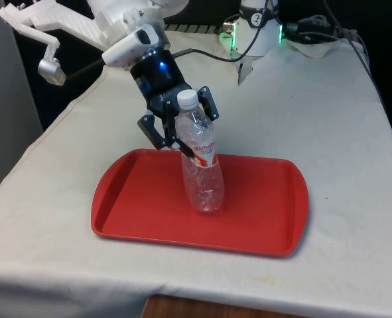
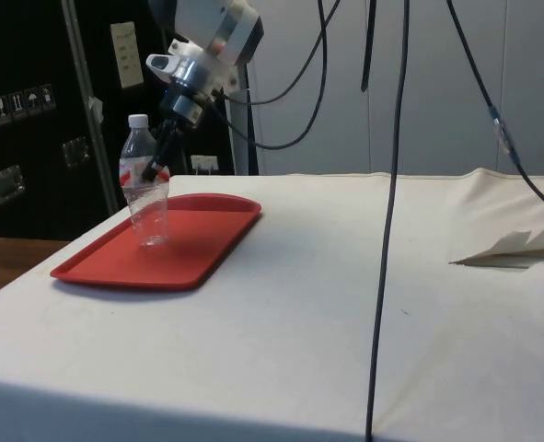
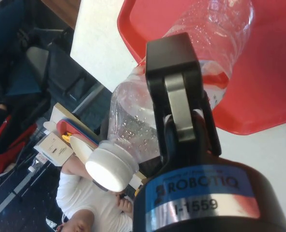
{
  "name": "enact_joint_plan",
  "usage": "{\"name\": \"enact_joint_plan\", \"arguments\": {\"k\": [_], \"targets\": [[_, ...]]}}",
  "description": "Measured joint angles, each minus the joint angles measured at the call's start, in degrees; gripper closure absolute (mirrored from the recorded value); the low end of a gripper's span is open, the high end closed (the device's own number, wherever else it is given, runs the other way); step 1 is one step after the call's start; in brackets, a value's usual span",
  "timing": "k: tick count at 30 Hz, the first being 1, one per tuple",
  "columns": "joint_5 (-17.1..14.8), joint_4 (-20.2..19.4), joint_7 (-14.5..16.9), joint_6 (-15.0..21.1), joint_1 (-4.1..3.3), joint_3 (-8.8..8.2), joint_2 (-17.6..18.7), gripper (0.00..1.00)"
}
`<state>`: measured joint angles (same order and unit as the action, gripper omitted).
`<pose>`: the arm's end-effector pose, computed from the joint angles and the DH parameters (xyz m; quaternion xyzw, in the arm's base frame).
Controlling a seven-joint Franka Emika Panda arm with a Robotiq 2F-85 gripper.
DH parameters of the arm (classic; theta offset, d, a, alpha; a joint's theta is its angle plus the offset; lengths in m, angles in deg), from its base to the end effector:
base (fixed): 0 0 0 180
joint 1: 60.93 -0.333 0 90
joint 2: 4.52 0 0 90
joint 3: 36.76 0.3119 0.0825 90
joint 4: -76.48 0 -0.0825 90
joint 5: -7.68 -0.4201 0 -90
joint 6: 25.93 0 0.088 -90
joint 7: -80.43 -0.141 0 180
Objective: Place the bottle upright on the tray.
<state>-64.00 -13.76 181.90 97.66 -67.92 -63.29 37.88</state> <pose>0.7267 -0.1464 0.1922 -0.8702 -0.3549 -0.2941 0.1742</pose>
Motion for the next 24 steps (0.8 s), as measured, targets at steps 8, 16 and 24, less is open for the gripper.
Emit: {"name": "enact_joint_plan", "arguments": {"k": [8,16,24], "targets": [[-0.1,-0.1,0.0,-0.1,0.0,0.0,0.0,0.66],[-0.1,-0.3,0.3,-0.1,0.0,0.0,0.1,0.66],[-0.1,-0.6,0.7,-0.1,-0.29,0.0,0.1,0.66]]}}
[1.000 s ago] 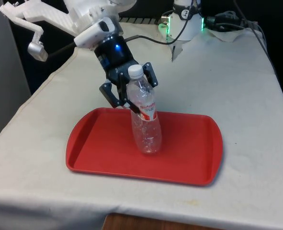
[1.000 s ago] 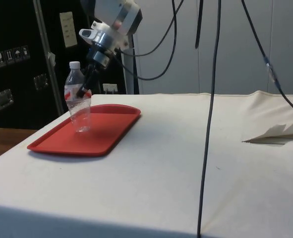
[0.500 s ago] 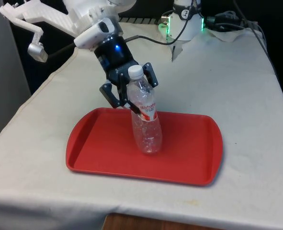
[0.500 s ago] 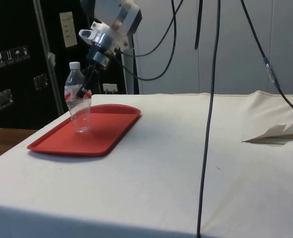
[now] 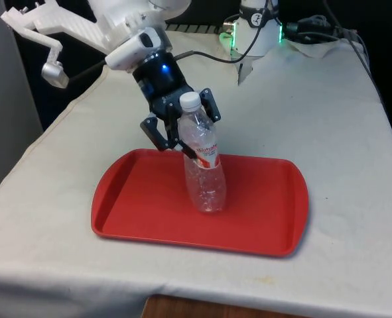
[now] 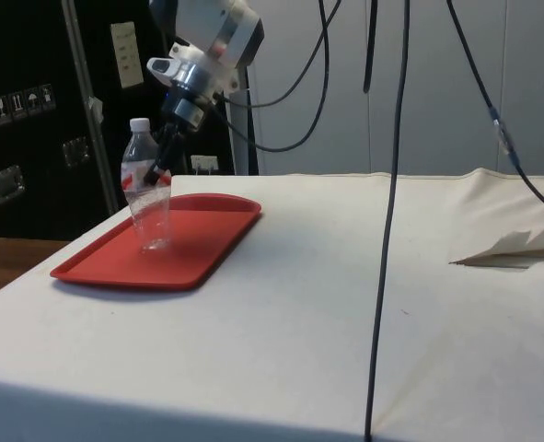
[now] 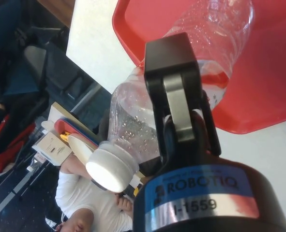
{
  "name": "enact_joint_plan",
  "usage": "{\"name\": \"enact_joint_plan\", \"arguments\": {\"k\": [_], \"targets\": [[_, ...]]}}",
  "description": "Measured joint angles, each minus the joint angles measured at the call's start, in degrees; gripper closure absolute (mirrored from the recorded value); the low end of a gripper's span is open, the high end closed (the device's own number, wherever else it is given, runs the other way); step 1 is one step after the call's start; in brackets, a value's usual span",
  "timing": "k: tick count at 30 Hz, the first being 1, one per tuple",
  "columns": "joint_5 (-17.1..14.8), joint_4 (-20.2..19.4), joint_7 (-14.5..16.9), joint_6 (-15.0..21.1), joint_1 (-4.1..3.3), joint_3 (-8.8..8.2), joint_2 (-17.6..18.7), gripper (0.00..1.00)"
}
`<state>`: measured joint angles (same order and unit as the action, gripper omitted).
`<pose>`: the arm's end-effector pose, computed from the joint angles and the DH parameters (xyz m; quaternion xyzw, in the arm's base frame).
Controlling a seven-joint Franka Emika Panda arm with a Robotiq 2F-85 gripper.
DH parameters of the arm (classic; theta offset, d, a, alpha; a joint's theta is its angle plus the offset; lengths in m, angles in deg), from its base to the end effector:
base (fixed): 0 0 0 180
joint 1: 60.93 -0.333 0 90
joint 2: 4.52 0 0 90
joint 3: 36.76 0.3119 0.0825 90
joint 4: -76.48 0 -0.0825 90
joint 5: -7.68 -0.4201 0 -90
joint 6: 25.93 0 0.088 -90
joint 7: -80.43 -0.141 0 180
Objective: Place the bottle upright on the tray.
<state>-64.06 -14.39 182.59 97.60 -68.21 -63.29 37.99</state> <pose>0.7234 -0.1434 0.1858 -0.8692 -0.3593 -0.2903 0.1765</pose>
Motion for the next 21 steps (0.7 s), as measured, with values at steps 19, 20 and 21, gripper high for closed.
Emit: {"name": "enact_joint_plan", "arguments": {"k": [19,20,21], "targets": [[1.0,-0.2,0.2,1.5,-1.38,-0.17,-0.1,0.66],[1.2,-0.2,0.2,1.5,-1.43,-0.34,-0.1,0.66],[1.3,-0.2,0.2,1.5,-1.43,-0.46,-0.2,0.66]]}}
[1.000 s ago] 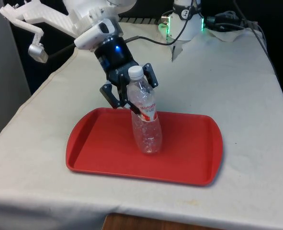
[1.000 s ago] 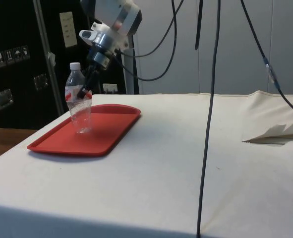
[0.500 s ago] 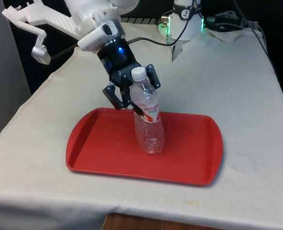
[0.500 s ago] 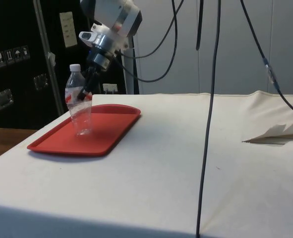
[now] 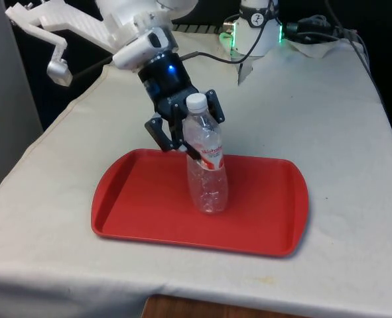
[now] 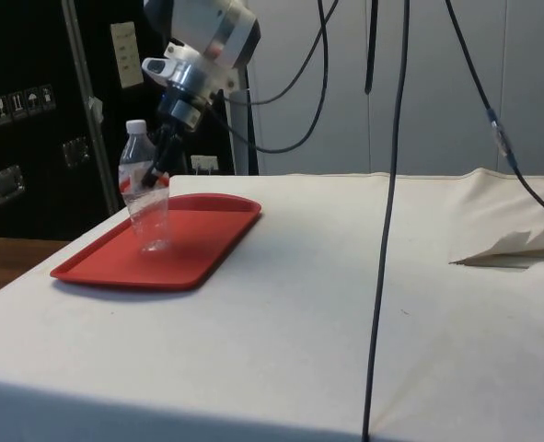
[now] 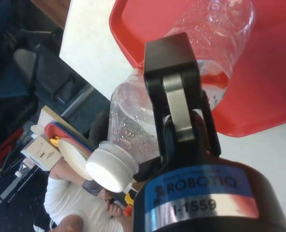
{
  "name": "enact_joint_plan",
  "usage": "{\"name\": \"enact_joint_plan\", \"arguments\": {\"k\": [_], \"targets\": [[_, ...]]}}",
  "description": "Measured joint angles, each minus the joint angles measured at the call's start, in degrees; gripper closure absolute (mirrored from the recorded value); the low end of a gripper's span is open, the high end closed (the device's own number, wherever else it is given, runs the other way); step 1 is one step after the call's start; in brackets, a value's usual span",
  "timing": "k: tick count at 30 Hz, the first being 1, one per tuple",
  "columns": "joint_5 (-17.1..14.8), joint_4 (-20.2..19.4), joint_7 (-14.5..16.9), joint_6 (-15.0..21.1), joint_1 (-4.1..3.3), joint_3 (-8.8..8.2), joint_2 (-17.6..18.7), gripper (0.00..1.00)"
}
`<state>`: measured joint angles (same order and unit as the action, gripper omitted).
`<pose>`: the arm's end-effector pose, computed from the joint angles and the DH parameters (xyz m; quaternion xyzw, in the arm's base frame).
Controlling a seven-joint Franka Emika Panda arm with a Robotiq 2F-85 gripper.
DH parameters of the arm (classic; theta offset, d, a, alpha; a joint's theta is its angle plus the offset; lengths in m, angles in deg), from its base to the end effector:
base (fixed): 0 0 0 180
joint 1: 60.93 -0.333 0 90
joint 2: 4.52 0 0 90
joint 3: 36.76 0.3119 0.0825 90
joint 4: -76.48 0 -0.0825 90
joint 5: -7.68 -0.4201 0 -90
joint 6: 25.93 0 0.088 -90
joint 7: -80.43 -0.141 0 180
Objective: Place the bottle upright on the tray.
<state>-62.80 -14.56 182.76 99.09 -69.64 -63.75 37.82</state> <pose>0.7258 -0.1351 0.1880 -0.8684 -0.3734 -0.2835 0.1612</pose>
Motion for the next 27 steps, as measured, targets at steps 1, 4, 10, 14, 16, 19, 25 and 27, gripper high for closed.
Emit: {"name": "enact_joint_plan", "arguments": {"k": [1,4,10,14,16,19,25,27], "targets": [[0.1,0.0,0.0,0.0,0.0,-0.11,0.0,0.66],[0.1,0.0,0.1,-0.2,0.0,-0.46,-0.1,0.66],[0.1,0.0,0.2,-1.3,0.0,-1.66,-0.3,0.66],[0.1,0.1,0.3,-1.5,0.0,-1.89,-0.3,0.66],[0.1,0.1,0.3,-1.5,0.0,-1.95,-0.3,0.66],[0.1,0.1,0.4,-1.4,-0.06,-1.95,-0.2,0.66],[0.1,-0.1,0.7,-0.9,-0.63,-1.95,-0.1,0.66],[0.1,-0.2,0.9,-0.7,-0.74,-1.95,-0.1,0.66]]}}
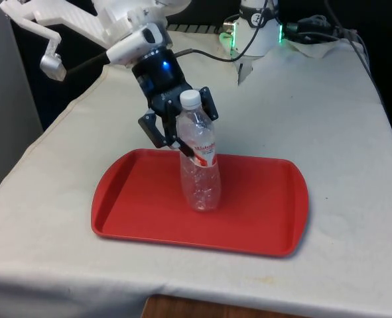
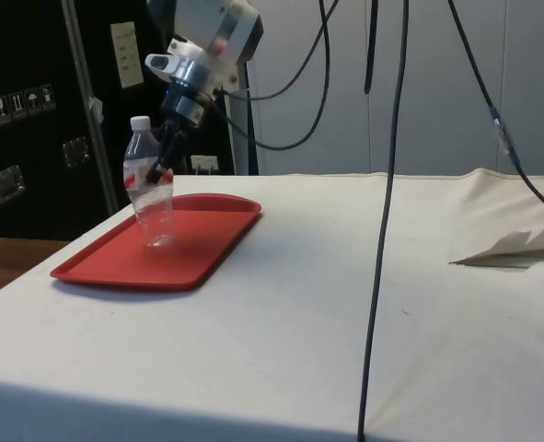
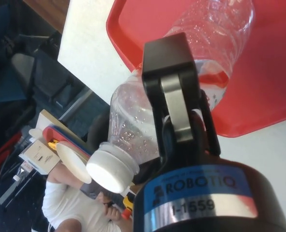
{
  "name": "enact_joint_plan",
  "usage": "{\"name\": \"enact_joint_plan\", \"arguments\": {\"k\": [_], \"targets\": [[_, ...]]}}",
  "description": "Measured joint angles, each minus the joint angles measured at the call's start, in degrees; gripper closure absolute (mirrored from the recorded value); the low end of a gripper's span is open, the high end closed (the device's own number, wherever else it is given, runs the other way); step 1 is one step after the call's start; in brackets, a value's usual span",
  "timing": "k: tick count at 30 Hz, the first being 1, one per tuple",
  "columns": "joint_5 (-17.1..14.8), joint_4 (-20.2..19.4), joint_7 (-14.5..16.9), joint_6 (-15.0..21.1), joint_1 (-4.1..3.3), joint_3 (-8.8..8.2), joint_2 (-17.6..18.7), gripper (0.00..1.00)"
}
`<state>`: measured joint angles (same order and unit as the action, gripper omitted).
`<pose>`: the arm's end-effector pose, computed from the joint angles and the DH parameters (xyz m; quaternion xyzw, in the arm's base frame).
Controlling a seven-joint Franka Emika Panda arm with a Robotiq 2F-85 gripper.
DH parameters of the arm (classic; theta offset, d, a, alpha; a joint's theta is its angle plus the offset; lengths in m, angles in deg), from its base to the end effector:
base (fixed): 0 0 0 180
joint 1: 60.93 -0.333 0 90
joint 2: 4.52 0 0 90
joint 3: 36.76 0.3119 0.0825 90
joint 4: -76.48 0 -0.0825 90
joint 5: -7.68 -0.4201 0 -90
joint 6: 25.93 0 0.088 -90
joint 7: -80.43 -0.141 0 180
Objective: Place the bottle upright on the tray.
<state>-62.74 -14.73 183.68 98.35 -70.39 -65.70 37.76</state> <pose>0.7231 -0.1453 0.1926 -0.8679 -0.3799 -0.2811 0.1531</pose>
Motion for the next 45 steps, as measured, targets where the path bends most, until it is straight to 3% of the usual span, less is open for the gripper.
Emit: {"name": "enact_joint_plan", "arguments": {"k": [15,45], "targets": [[0.0,-3.0,2.5,3.8,-1.95,0.17,-1.5,0.66],[0.0,-2.5,2.3,2.9,-1.83,0.0,-1.6,0.66]]}}
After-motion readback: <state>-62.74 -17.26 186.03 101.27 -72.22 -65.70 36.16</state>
